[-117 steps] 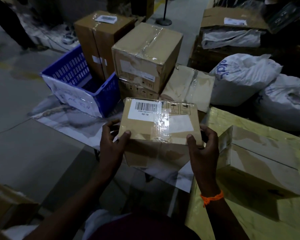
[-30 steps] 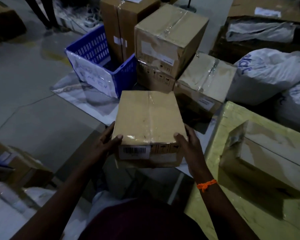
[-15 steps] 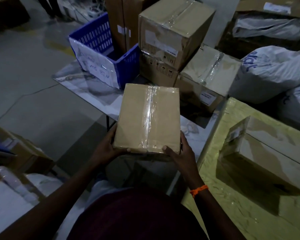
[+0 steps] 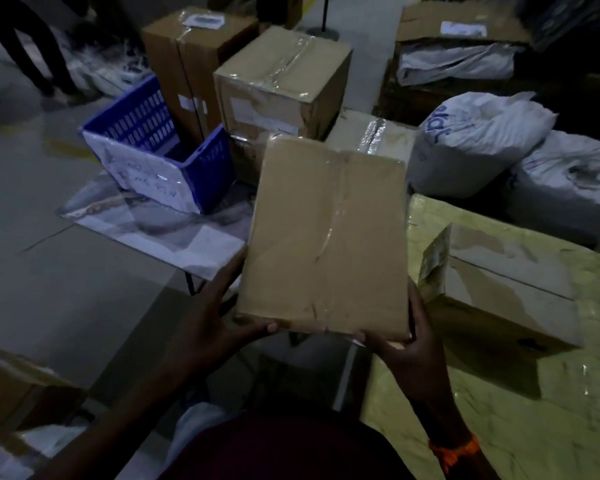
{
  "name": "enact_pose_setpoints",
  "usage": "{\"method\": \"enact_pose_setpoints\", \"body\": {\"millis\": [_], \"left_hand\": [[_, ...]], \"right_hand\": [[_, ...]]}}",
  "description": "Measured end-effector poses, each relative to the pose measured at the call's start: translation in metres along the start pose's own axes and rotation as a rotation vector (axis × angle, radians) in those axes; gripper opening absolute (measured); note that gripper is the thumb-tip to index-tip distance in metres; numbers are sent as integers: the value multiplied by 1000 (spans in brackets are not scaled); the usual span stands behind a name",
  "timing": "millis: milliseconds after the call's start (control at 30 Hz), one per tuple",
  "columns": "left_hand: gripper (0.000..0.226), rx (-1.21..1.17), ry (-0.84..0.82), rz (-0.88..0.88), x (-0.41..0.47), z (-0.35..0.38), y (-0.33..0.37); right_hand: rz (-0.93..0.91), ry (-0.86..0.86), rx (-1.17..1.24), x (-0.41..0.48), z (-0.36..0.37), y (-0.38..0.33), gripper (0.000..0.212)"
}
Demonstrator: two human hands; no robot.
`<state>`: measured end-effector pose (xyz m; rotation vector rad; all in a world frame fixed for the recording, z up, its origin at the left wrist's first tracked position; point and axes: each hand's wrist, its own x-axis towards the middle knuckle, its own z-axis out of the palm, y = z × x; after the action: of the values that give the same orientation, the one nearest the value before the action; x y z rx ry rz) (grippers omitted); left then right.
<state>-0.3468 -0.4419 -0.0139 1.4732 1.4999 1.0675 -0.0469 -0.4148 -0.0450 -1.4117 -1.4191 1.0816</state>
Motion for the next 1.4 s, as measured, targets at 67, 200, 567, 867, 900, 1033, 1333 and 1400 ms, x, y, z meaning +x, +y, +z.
{"method": "enact_pose_setpoints", "body": {"millis": [67,200,567,867,900,1033,1333,1400], "left_hand": [[107,12,-43,70,30,6,12],[104,81,-138,261,99,18,33],[58,253,-233,430,271,29,64],[35,365,-275,439,384,21,62],[34,384,-288,459,394,20,63],[50,513,-324,498,432,15,71],[57,680,-426,497,460,1,43],[48,633,-400,582,458,1,35]], "right_hand": [[-49,74,-60,11,-12,-6,117],[-129,192,-121,49,-35,-18,119],[-173,307,-79,181,-60,-48,93],[-124,310,-101,280,-40,-65,89],[-117,301,-99,288,-39,-65,88],[-92,300,-100,314,-34,-63,86],[-55,301,-89,343,-15,-49,93],[-50,304,-92,345,-12,-47,95]]}}
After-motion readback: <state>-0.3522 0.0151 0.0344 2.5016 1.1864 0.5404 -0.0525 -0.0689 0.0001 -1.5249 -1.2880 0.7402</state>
